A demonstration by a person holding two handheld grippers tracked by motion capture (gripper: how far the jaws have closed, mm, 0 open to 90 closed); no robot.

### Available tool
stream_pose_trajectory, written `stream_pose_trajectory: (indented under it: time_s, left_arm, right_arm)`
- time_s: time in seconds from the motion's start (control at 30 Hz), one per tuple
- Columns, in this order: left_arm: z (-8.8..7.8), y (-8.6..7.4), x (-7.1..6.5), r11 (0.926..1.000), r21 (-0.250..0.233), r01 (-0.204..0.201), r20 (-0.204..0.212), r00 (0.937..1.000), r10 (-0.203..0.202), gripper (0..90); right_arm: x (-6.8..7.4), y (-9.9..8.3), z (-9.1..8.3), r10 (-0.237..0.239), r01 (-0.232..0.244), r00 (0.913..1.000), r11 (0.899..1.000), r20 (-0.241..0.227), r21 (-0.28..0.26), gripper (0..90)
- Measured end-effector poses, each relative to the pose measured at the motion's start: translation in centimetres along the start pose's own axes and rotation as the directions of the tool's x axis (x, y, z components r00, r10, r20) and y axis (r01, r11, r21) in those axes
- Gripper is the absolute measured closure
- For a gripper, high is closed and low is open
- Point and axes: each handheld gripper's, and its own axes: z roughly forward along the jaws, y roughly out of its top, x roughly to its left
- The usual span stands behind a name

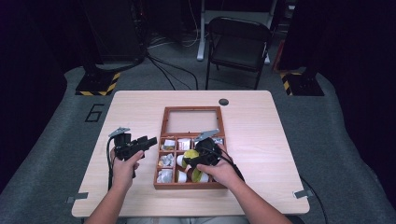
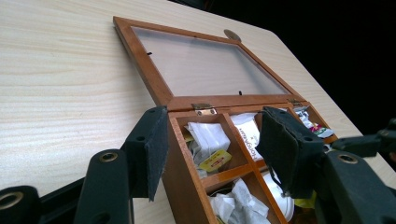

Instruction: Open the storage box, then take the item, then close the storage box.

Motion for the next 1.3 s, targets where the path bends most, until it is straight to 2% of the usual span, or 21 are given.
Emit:
stream_pose_trajectory:
  time_s: [0.2, 0.3, 0.37, 0.4, 0.53, 0.6, 0.63, 0.67, 0.77, 0.8, 0.87, 0.9, 0.93, 0.97, 1.03, 1.07, 1.1, 1.13, 1.2, 1.23, 1.3]
  left_arm:
    - [0.3, 0.1, -0.1, 0.9999, -0.005, 0.016, 0.003, 0.9999, -0.016, 42.5]
    - [0.5, 0.2, 0.1, 0.9999, 0.002, -0.013, 0.006, 0.9999, 0.013, 42.5]
    - [0.6, 0.2, -0.1, 1.0, 0.001, 0.006, 0.006, 1.0, -0.006, 42.5]
    - [0.6, 0.2, -0.1, 0.9999, -0.004, 0.013, 0.008, 0.9999, -0.013, 42.5]
    - [0.7, 0.3, 0.0, 1.0, 0.005, 0.003, 0.012, 0.9999, -0.003, 42.5]
    - [0.8, 0.4, 0.1, 1.0, -0.006, 0.0, 0.011, 0.9999, 0.0, 42.5]
    - [0.9, 0.3, 0.0, 0.9998, -0.004, 0.02, 0.012, 0.9997, -0.02, 42.5]
    - [0.9, 0.3, 0.0, 0.9998, -0.004, 0.02, 0.012, 0.9997, -0.02, 42.6]
    - [1.0, 0.4, 0.0, 0.9997, -0.009, 0.022, 0.013, 0.9997, -0.022, 42.5]
    - [1.1, 0.5, 0.1, 1.0, -0.006, 0.002, 0.015, 0.9999, -0.002, 42.5]
    - [1.2, 0.6, 0.1, 0.9999, -0.006, 0.01, 0.015, 0.9998, -0.01, 42.5]
    - [1.2, 0.6, 0.1, 1.0, 0.004, 0.007, 0.019, 0.9998, -0.007, 42.5]
    - [1.2, 0.6, 0.1, 1.0, 0.004, 0.007, 0.019, 0.9998, -0.007, 42.5]
    - [1.3, 0.6, 0.0, 0.9998, 0.003, 0.019, 0.025, 0.9995, -0.019, 42.5]
    - [1.4, 0.7, -0.2, 0.9998, -0.005, 0.018, 0.025, 0.9995, -0.018, 42.5]
    - [1.4, 0.7, -0.2, 0.9998, -0.005, 0.018, 0.025, 0.9995, -0.018, 42.5]
    - [1.4, 0.7, -0.2, 1.0, -0.001, 0.006, 0.027, 0.9996, -0.006, 42.5]
    - [1.5, 0.7, -0.2, 1.0, 0.003, 0.004, 0.029, 0.9996, -0.005, 42.5]
    - [1.6, 0.7, -0.3, 0.9998, -0.006, 0.021, 0.027, 0.9994, -0.021, 42.5]
    - [1.6, 0.8, -0.1, 1.0, -0.004, -0.002, 0.029, 0.9996, 0.003, 42.5]
    - [1.7, 0.8, -0.2, 0.9998, -0.01, 0.017, 0.029, 0.9994, -0.017, 42.5]
  right_arm:
    - [-2.5, -0.2, -1.8, 0.063, -0.061, 0.997, 0.997, 0.044, -0.042, 37.1]
    - [-3.8, -0.5, -2.8, 0.101, -0.097, 0.9927, 0.993, 0.066, -0.067, 37.1]
    - [-4.9, -0.8, -3.3, 0.116, -0.109, 0.9878, 0.991, 0.103, -0.075, 37.1]
    - [-5.7, -1.2, -3.7, 0.137, -0.127, 0.9817, 0.989, 0.133, -0.076, 37.0]
    - [-7.6, -1.9, -4.8, 0.197, -0.182, 0.9644, 0.978, 0.176, -0.101, 37.1]
    - [-8.7, -2.4, -5.5, 0.204, -0.183, 0.9523, 0.977, 0.227, -0.109, 37.1]
    - [-9.2, -2.7, -5.7, 0.213, -0.191, 0.9439, 0.976, 0.253, -0.108, 37.1]
    - [-9.2, -2.7, -5.7, 0.213, -0.191, 0.9439, 0.976, 0.253, -0.108, 37.1]
    - [-10.9, -3.7, -6.6, 0.243, -0.217, 0.9133, 0.97, 0.327, -0.113, 37.1]
    - [-11.9, -4.4, -7.2, 0.258, -0.229, 0.9036, 0.966, 0.342, -0.123, 37.1]
    - [-12.7, -5.0, -7.9, 0.301, -0.267, 0.884, 0.953, 0.358, -0.142, 37.1]
    - [-13.2, -5.3, -8.2, 0.3, -0.263, 0.8778, 0.954, 0.374, -0.147, 37.1]
    - [-13.2, -5.3, -8.2, 0.3, -0.263, 0.8778, 0.954, 0.374, -0.147, 37.1]
    - [-13.9, -6.0, -8.7, 0.323, -0.284, 0.8508, 0.946, 0.414, -0.156, 37.1]
    - [-14.6, -6.6, -9.1, 0.338, -0.297, 0.8377, 0.941, 0.429, -0.162, 37.1]
    - [-14.6, -6.6, -9.1, 0.338, -0.297, 0.8377, 0.941, 0.429, -0.162, 37.1]
    - [-15.0, -7.0, -9.2, 0.35, -0.308, 0.8278, 0.937, 0.439, -0.166, 37.1]
    - [-15.7, -7.7, -9.4, 0.369, -0.33, 0.8067, 0.929, 0.461, -0.166, 37.1]
    - [-16.2, -8.3, -9.5, 0.383, -0.346, 0.7912, 0.923, 0.477, -0.167, 37.1]
    - [-16.5, -8.7, -9.5, 0.389, -0.354, 0.7835, 0.92, 0.485, -0.167, 37.1]
    - [-17.1, -9.3, -9.5, 0.417, -0.383, 0.7659, 0.907, 0.49, -0.173, 37.1]
